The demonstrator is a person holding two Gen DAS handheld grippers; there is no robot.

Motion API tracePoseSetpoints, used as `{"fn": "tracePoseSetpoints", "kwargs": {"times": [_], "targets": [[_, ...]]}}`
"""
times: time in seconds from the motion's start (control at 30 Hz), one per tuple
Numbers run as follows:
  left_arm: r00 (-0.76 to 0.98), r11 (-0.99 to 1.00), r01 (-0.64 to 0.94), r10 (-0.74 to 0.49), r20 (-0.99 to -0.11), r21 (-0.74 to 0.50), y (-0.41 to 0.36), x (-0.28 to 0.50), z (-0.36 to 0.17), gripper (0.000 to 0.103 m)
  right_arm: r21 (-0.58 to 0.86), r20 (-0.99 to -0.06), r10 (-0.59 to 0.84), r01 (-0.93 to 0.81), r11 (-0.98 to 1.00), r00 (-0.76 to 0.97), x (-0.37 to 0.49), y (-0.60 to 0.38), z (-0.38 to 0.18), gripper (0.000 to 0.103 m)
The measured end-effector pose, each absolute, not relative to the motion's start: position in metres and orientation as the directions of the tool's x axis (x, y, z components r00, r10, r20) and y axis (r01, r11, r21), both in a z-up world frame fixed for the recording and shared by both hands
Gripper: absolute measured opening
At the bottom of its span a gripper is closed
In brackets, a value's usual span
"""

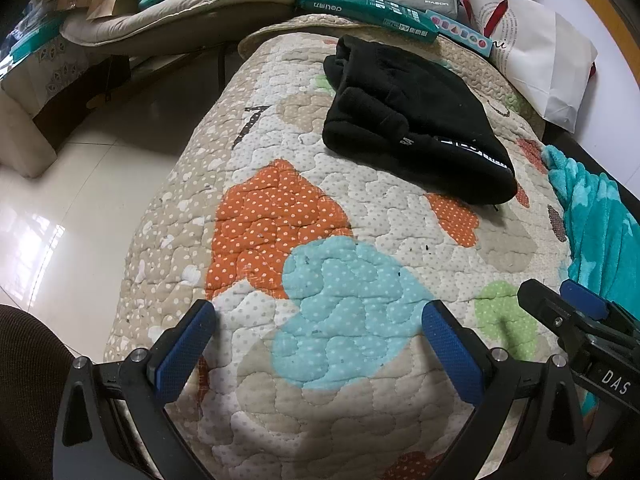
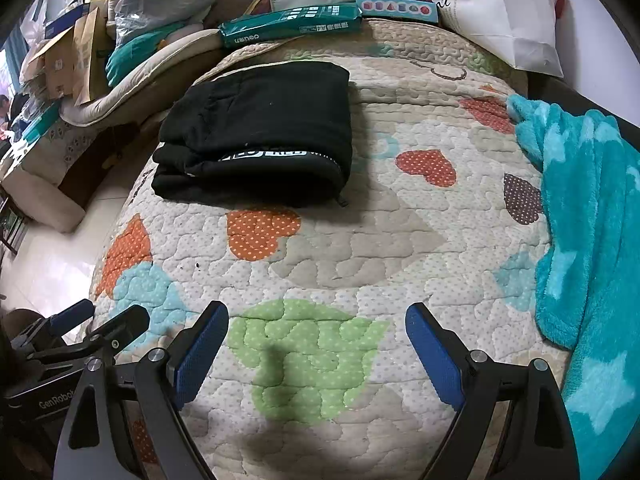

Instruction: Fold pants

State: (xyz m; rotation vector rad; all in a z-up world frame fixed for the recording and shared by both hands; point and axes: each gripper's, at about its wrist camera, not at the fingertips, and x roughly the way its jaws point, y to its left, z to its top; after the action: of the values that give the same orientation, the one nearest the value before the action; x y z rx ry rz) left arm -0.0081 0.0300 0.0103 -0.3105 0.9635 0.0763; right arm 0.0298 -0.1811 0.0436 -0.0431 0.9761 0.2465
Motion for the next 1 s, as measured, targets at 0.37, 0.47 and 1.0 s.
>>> {"fn": "tracePoseSetpoints", "kwargs": {"times": [0.37, 0.47, 1.0], "targets": [[0.572, 0.953, -0.201, -0.073, -0.817, -0.226, 0.0299, -0.0079, 0.0104, 0.103, 0.073, -0.828, 0.189, -0.232, 0.97, 0.527, 0.0294, -0.1798, 0.0414, 0.093], [0.571, 0.953, -0.202, -0.073, -0.817, -0.227, 0.03, -0.0079, 0.0104, 0.103, 0.072, -0.829, 0.188, -0.233, 0.97, 0.527, 0.0295, -0.1797, 0.0409, 0.093], [0.571, 0.952, -0.203, -0.074, -0.818, -0.228, 0.0318, -0.0072, 0.0096, 0.103, 0.051, -0.836, 0.174, -0.242, 0.969, 0.52, 0.0297, -0.1786, 0.0372, 0.093]]}}
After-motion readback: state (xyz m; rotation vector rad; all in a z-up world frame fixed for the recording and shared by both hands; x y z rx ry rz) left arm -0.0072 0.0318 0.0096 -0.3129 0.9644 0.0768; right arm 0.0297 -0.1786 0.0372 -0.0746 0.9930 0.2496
